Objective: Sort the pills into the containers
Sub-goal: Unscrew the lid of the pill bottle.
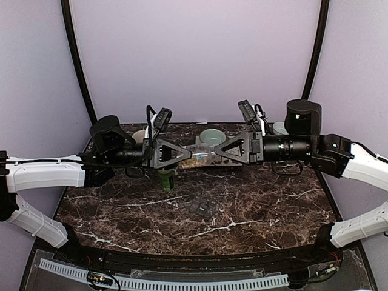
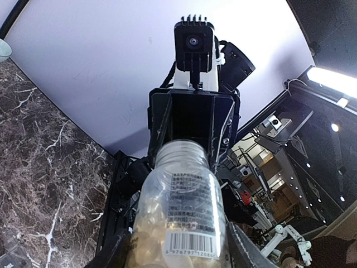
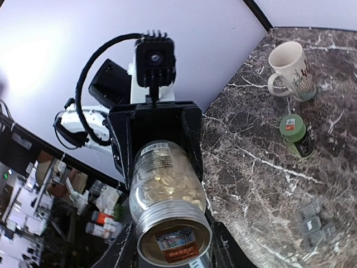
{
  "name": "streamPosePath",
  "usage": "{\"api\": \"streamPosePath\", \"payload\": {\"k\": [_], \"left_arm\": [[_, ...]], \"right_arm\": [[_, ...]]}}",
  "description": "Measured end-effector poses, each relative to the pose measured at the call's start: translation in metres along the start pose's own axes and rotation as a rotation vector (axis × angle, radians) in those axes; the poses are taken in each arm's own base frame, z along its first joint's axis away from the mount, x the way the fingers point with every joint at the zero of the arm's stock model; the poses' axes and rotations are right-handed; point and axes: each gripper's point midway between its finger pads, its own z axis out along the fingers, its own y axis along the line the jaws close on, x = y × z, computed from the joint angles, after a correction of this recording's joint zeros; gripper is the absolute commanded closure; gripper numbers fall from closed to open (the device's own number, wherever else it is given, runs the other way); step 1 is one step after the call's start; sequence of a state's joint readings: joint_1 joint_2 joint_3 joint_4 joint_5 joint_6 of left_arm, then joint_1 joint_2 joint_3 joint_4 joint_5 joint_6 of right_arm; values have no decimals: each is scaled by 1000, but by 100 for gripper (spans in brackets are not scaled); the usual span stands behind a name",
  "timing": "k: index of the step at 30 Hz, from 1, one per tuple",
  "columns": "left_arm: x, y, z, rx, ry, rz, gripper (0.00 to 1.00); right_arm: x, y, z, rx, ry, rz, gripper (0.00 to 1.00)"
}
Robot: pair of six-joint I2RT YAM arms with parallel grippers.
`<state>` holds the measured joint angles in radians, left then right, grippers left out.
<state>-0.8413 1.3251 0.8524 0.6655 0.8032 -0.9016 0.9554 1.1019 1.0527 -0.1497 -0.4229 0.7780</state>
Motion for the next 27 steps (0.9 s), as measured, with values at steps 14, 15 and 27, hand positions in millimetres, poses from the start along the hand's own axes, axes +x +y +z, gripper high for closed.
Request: {"api": "streamPosePath", "payload": {"k": [14, 15, 27], "left_arm": [[0, -8, 0, 38, 8, -110, 100], [0, -8, 0, 39, 6, -113, 100], [1, -5, 2, 60, -4, -139, 100]], "right_arm": [[-3, 4, -3, -13, -37, -331, 75], [-3, 4, -3, -12, -38, -343, 75], [-1, 3, -5, 2, -45, -412, 74]]}}
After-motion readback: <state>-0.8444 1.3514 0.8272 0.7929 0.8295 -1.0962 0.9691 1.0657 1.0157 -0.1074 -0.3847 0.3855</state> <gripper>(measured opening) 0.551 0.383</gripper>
